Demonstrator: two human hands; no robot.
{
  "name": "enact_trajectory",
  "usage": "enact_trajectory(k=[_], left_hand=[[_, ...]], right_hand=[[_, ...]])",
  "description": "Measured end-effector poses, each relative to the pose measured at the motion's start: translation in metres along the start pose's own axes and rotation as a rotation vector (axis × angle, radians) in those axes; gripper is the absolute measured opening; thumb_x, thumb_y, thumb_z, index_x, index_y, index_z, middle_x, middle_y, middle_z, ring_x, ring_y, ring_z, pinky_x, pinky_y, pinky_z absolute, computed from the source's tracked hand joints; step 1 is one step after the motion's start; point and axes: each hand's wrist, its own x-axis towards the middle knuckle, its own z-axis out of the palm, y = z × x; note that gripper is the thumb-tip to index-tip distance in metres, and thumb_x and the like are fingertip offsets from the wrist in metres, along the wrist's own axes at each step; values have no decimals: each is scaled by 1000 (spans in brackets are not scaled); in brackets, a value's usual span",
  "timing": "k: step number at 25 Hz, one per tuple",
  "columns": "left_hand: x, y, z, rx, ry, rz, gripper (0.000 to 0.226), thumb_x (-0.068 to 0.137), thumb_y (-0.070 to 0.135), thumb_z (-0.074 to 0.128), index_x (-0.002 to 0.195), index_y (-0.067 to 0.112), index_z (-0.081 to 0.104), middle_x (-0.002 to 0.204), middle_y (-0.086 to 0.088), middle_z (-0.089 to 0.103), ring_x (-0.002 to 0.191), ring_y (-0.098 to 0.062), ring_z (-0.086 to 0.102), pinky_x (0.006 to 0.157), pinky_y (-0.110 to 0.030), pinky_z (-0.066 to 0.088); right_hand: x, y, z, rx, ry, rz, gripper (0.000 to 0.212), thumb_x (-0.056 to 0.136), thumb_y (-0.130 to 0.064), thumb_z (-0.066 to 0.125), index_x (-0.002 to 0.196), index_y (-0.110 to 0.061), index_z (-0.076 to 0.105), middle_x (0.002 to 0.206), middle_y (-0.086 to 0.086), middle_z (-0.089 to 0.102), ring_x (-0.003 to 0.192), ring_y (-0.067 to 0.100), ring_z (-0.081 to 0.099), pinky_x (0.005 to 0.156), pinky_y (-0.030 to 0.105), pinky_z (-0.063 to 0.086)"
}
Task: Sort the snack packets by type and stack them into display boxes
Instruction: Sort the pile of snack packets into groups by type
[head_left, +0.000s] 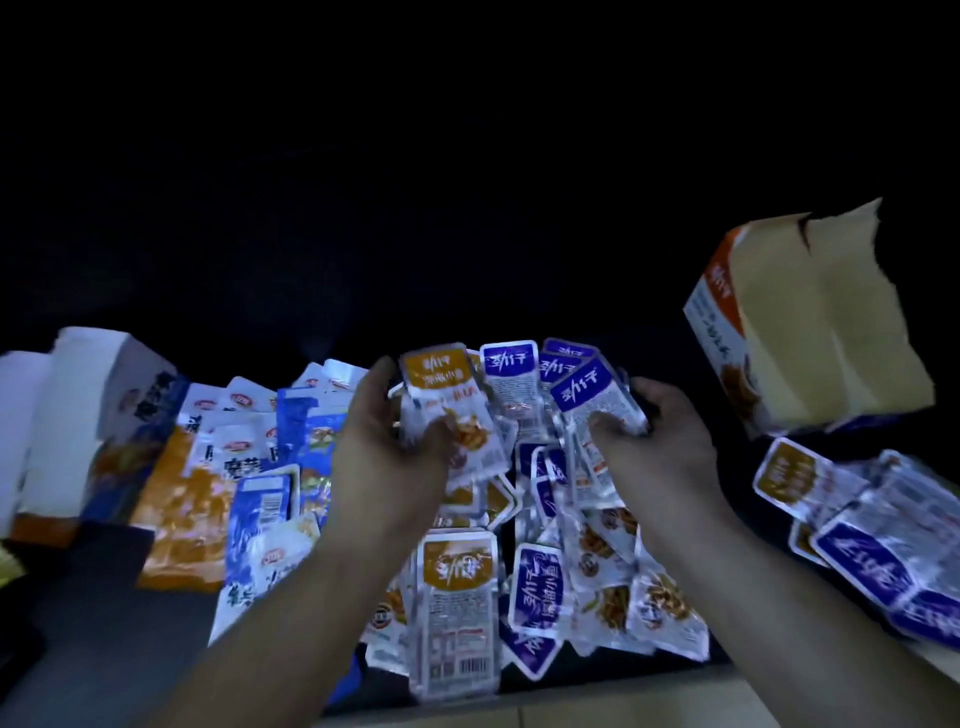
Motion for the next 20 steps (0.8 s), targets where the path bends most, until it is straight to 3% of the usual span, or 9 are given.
enact_trajectory(k=[1,3,7,9,12,14,16,18,20], left_hand=[[17,-1,-5,61,6,12,58,97,11,69,111,62,47,95,34,70,86,8,71,64,-21,61],[40,-7,-11,234,-7,57,46,95,16,71,111,55,55,98,23,73,84,-4,74,65,-38,64],[50,-30,-18,722,0,224,42,86,21,69,128,21,65,122,-4,67,101,-32,67,79,-45,59],[44,-37,-18,794,14,254,39,86,22,71,125,15,70,130,-8,64,110,-38,62,86,-49,57],[32,-34,-7,864,49,469,34,86,26,67,117,14,75,130,-12,66,122,-41,55,95,-52,53],[24,-21,15,906,-91,617,41,89,33,56,120,14,74,136,-12,64,136,-42,46,110,-56,44],[20,-4,47,1079,-430,531,55,96,43,50,145,19,55,158,-9,43,156,-41,11,125,-62,15],[26,1,70,1298,-661,414,75,98,50,51,162,23,22,171,-7,13,155,-35,-22,123,-64,-9],[37,0,81,1399,-736,392,88,95,58,54,164,27,10,172,-5,6,154,-33,-28,121,-66,-13]], right_hand=[[9,-2,8,-18,11,-6,42,98,-23,68,134,-33,50,87,-16,64,57,1,61,45,15,48],[20,-4,21,-162,40,-35,37,96,-25,68,129,-31,52,85,-13,65,59,3,64,47,20,52],[34,13,25,-698,40,-155,35,85,-52,63,114,-34,60,97,-4,68,92,28,65,81,45,57],[31,14,20,-675,24,-193,34,84,-56,61,112,-36,61,99,-5,67,92,28,64,81,46,58],[20,7,3,-483,-43,-267,29,94,-38,67,122,-39,61,109,-13,56,103,17,61,84,41,57],[9,6,-14,-361,-107,-246,32,96,-31,67,127,-37,61,114,-18,55,103,7,61,84,32,55],[-5,14,-30,-358,-126,-220,35,96,-31,67,130,-37,61,123,-15,57,110,7,61,87,31,55],[-19,24,-43,-405,-167,-163,48,92,-39,69,138,-41,55,140,-12,51,128,13,54,101,42,53],[-28,35,-55,-511,-263,-127,77,79,-60,69,149,-48,38,159,-13,32,149,18,32,115,49,41]])
